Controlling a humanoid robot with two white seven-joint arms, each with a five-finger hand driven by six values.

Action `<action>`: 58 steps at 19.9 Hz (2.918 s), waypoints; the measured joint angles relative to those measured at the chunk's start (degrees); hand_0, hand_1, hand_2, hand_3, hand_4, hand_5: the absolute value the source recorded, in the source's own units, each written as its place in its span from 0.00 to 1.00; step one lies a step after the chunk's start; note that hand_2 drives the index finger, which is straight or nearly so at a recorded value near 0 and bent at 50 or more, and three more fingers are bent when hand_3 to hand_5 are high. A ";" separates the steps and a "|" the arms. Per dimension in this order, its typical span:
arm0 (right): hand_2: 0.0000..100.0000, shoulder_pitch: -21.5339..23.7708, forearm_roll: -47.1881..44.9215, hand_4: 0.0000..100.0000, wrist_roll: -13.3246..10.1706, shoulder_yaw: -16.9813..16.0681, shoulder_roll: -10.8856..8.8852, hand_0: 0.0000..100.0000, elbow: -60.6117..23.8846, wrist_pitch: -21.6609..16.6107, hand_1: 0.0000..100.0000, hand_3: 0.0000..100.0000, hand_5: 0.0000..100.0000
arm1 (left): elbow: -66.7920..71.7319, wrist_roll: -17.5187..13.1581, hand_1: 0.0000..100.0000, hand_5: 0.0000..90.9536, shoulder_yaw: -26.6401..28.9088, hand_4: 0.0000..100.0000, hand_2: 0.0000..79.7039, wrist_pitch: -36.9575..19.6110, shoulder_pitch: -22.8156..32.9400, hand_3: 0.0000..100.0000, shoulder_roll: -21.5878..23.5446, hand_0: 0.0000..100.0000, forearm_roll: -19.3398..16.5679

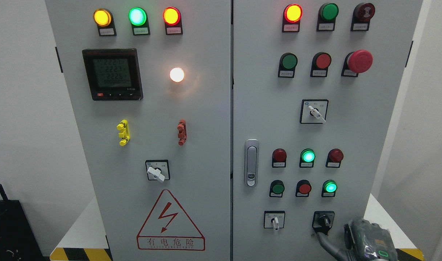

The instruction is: Flip black knob to close circuit

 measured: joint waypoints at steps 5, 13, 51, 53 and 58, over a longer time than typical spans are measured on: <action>0.93 -0.23 -0.29 0.92 -0.11 -0.94 -0.04 0.00 0.38 0.14 0.08 1.00 0.84 | 0.00 0.00 0.56 0.00 0.00 0.00 0.00 0.00 0.00 0.00 0.00 0.12 0.00; 0.93 -0.32 -0.68 0.92 0.20 -2.92 -0.25 0.00 0.57 0.20 0.08 1.00 0.84 | 0.01 0.00 0.56 0.00 0.00 0.00 0.00 0.00 0.00 0.00 0.00 0.12 -0.01; 0.00 24.79 -73.08 0.00 12.94 -12.88 7.26 0.00 -11.45 -17.46 0.01 0.00 0.00 | 0.01 0.00 0.56 0.00 0.00 0.00 0.00 0.00 0.01 0.00 0.00 0.12 0.00; 0.00 27.29 -79.16 0.00 15.74 -14.64 7.80 0.00 -12.47 -17.67 0.01 0.00 0.00 | 0.01 0.00 0.56 0.00 0.00 0.00 0.00 0.00 0.01 0.00 0.00 0.12 0.00; 0.00 32.26 -87.29 0.00 20.35 -17.62 8.95 0.00 -14.26 -19.45 0.01 0.00 0.00 | 0.00 0.00 0.56 0.00 0.00 0.00 0.00 0.00 0.01 0.00 0.00 0.12 0.00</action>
